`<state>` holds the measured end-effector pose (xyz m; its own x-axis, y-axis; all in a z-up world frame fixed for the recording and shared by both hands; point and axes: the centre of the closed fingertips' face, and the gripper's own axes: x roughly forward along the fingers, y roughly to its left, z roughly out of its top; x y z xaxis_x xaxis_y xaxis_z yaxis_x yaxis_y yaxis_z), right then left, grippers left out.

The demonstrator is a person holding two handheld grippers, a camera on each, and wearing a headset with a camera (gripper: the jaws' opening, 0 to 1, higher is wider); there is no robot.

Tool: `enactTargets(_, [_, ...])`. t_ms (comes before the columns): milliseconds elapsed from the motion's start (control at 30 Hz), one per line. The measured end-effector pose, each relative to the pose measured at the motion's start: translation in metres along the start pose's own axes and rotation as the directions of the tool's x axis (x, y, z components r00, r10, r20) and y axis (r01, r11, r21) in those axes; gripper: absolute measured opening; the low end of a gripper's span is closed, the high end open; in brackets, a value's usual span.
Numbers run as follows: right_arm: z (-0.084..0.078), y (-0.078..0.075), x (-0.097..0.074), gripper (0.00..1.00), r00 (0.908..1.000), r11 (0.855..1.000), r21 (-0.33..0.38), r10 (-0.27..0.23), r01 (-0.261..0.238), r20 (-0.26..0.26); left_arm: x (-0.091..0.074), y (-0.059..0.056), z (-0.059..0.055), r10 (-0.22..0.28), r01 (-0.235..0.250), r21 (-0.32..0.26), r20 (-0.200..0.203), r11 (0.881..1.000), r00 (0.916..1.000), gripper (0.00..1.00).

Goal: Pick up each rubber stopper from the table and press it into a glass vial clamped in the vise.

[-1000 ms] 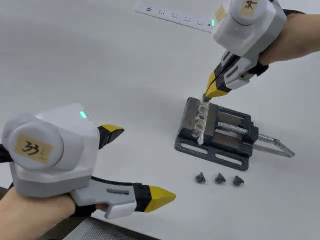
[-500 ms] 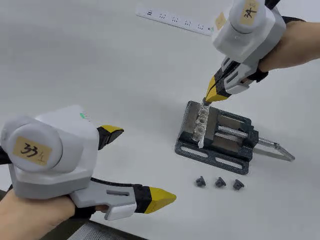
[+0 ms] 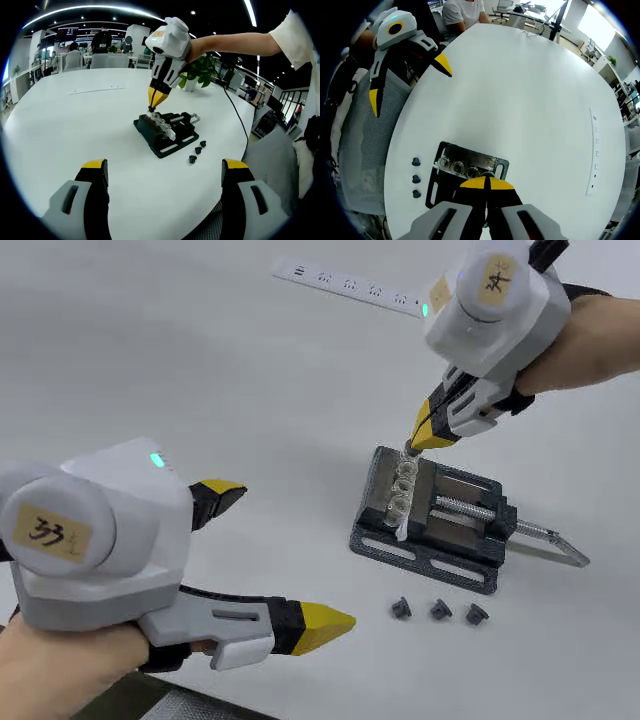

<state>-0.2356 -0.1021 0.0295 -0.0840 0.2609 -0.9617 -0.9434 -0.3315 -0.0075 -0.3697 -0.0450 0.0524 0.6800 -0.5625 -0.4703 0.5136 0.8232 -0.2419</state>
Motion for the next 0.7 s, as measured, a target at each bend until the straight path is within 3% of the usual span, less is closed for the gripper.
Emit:
enactTargets(267, [-0.0004,-0.0061,0.0021,0.0,1.0,1.0,0.018,0.004,-0.004,0.002,0.0004,-0.0014,0.0034,0.0,0.0,0.002,0.001,1.0,1.0,0.93])
enactTargets(700, [-0.0008,-0.003,0.0022,0.0,0.9997,0.999,0.048,0.002,-0.001,-0.024,0.0026,-0.0012,0.0045,-0.006,0.006,-0.006,0.0,1.0,1.0,0.93])
